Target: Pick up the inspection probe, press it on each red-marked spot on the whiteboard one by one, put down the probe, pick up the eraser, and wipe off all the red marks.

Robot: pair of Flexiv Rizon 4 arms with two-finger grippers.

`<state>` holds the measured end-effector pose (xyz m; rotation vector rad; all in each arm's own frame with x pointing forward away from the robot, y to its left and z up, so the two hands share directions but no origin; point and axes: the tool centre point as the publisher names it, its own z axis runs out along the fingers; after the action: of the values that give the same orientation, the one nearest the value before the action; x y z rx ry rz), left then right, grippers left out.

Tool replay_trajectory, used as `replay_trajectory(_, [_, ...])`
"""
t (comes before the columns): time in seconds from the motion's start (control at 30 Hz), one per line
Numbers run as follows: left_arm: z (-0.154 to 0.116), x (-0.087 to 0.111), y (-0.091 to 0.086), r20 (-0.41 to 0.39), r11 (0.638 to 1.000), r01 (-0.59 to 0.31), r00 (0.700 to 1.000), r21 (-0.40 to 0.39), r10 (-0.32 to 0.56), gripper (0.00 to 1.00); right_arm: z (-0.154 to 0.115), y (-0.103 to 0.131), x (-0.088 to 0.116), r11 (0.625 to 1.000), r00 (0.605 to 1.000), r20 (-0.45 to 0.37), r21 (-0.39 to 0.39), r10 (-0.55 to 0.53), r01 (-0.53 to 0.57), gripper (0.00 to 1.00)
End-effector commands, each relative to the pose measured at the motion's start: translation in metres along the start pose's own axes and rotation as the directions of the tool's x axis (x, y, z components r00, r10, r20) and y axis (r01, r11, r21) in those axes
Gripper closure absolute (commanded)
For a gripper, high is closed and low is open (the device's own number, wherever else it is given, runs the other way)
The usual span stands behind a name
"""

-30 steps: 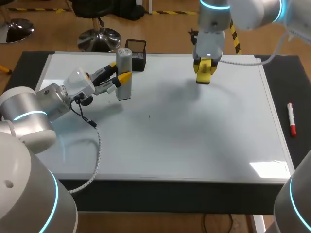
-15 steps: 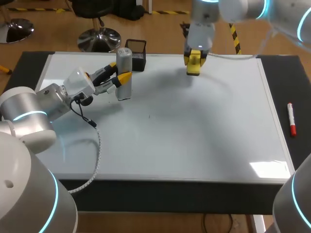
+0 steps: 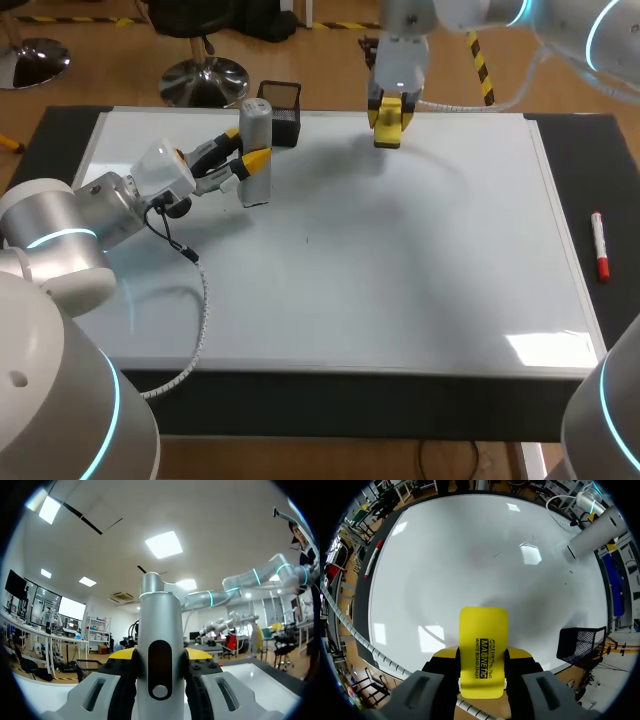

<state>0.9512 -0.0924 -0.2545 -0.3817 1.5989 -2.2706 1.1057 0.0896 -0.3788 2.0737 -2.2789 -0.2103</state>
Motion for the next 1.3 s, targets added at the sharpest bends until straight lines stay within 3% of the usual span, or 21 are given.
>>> replay_trajectory(0.03, [0.0, 0.0, -0.001, 0.001, 1.0, -0.001, 1.0, 0.001, 0.001, 1.0, -0.003, 0.002, 0.001, 1.0, 1.0, -0.005, 0.005, -0.001, 0.001, 1.0])
replay_trajectory(0.43, [0.0, 0.0, -0.001, 0.001, 1.0, -0.001, 1.0, 0.001, 0.001, 1.0, 0.004, 0.014, 0.009, 1.0, 1.0, -0.013, -0.007, 0.009, -0.009, 1.0])
replay_trajectory(0.87, [0.0, 0.0, -0.001, 0.001, 1.0, -0.001, 1.0, 0.001, 0.001, 1.0, 0.013, -0.035, -0.026, 0.996, 0.996, -0.016, -0.007, -0.085, 0.085, 1.0])
replay_trajectory(1.3, [0.0, 0.0, -0.001, 0.001, 1.0, -0.001, 1.0, 0.001, 0.001, 1.0, 0.03, -0.052, -0.054, 0.99, 0.99, 0.006, -0.016, -0.141, 0.141, 1.0])
